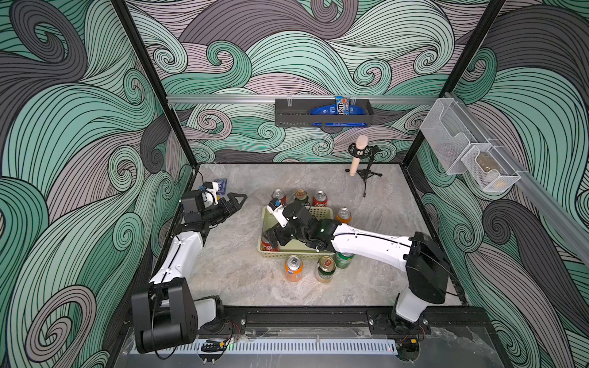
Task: Take out the drinks from the basket
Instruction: Pick up the drink from the basket.
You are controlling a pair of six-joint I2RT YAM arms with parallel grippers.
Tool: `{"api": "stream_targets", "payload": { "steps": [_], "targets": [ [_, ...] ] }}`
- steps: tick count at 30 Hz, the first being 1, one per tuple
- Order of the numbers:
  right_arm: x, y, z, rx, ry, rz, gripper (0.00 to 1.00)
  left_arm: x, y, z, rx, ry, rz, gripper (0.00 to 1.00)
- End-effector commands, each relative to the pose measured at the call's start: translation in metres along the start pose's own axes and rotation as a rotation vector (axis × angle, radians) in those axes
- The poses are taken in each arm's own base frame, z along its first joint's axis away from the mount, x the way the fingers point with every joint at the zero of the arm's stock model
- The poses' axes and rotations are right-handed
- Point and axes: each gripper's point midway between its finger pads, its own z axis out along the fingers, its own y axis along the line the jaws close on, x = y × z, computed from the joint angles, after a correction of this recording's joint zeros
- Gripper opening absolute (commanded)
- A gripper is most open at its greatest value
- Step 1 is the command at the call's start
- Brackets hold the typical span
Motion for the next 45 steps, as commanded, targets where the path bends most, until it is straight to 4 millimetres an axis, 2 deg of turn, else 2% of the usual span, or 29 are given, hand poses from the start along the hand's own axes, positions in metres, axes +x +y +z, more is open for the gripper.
{"api": "stream_targets", "payload": {
  "steps": [1, 13, 31, 38, 45],
  "targets": [
    [0.004, 0.010, 0.001, -0.024, 0.008, -0.012, 0.97, -0.009, -0.008, -0.003, 0.003, -0.019, 0.044, 0.99],
    [0.034, 0.009, 0.026, -0.005, 0.087, -0.003, 0.97, -0.009, -0.008, -0.003, 0.004, -0.023, 0.043, 0.99],
    [0.063, 0.005, 0.050, 0.012, 0.160, 0.008, 0.93, -0.003, -0.016, 0.000, 0.022, -0.002, 0.056, 0.99],
    [0.068, 0.004, 0.053, 0.018, 0.171, 0.006, 0.84, -0.002, -0.016, 0.000, 0.023, -0.001, 0.057, 0.99],
    [0.067, 0.005, 0.052, 0.011, 0.156, 0.006, 0.69, -0.002, -0.017, 0.000, 0.022, -0.002, 0.059, 0.99]
  ]
}}
